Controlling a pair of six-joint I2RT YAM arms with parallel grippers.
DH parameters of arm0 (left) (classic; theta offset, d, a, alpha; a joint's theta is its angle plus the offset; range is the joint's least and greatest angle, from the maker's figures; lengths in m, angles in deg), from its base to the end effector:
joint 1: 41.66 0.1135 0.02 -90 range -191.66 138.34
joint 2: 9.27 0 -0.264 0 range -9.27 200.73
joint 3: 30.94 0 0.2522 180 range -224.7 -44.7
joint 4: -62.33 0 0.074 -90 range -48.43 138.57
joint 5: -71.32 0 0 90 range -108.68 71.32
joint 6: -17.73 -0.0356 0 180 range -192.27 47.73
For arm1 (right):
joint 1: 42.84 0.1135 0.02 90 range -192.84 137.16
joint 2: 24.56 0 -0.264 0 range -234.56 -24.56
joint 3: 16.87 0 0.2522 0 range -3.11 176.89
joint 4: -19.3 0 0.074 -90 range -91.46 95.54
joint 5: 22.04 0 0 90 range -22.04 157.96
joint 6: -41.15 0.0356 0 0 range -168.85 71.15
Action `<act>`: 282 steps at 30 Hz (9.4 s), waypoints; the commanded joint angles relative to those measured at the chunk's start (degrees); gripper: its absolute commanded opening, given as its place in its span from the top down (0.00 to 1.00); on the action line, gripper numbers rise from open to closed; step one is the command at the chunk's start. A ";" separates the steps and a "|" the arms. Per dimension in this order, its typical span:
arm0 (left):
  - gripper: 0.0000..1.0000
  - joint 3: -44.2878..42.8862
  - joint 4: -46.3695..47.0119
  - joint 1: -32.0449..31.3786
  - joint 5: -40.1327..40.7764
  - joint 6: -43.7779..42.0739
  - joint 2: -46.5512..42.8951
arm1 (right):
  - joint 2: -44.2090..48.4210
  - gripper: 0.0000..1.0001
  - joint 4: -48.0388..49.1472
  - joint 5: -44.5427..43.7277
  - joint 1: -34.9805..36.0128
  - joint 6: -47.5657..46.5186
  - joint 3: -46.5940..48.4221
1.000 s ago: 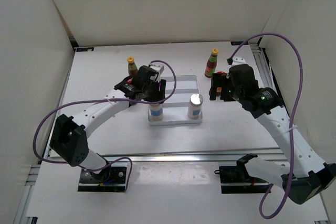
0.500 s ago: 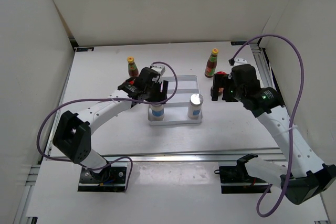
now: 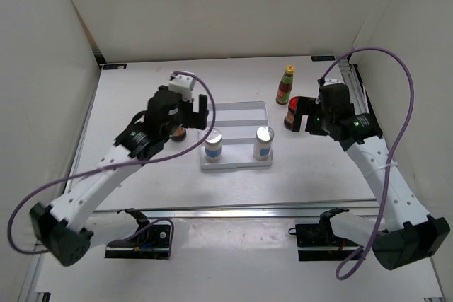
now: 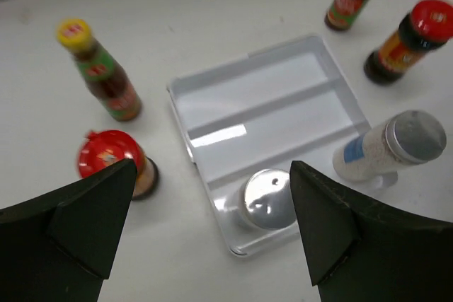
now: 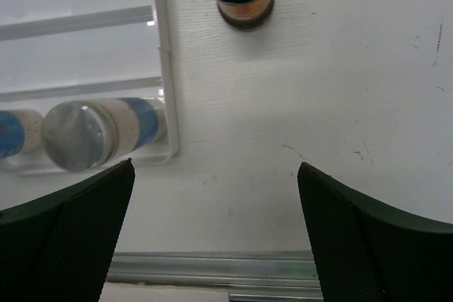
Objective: Organize the condiment bottles
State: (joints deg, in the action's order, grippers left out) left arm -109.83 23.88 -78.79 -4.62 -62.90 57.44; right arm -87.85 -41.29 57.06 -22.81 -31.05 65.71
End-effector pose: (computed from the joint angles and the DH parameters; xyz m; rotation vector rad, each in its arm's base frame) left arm 0.2121 -0.1497 0.3612 0.3341 1.9970 -0.2666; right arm 0.2102 0.0695 0.3607 0.0540 2.2785 0.1285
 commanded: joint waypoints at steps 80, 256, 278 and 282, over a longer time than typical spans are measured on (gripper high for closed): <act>0.00 28.38 9.92 2.76 29.62 -12.79 -28.57 | -35.77 0.91 3.67 5.89 10.47 -0.93 25.67; 0.88 -0.88 18.80 5.31 -9.14 3.82 23.89 | -2.46 0.00 -4.59 -4.13 11.26 -8.13 10.37; 0.00 -5.71 12.30 5.31 -3.70 2.06 24.07 | -2.98 0.00 -5.11 -4.13 11.26 -7.61 10.90; 0.00 -10.36 9.58 5.31 -3.69 1.01 20.48 | -2.98 0.00 -5.64 -4.13 11.26 -6.56 11.43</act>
State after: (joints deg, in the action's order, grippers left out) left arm -114.96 34.70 -73.50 -9.69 -60.83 84.22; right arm -91.39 -47.08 53.69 -11.33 -38.57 76.55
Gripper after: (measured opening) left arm 0.998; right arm 0.998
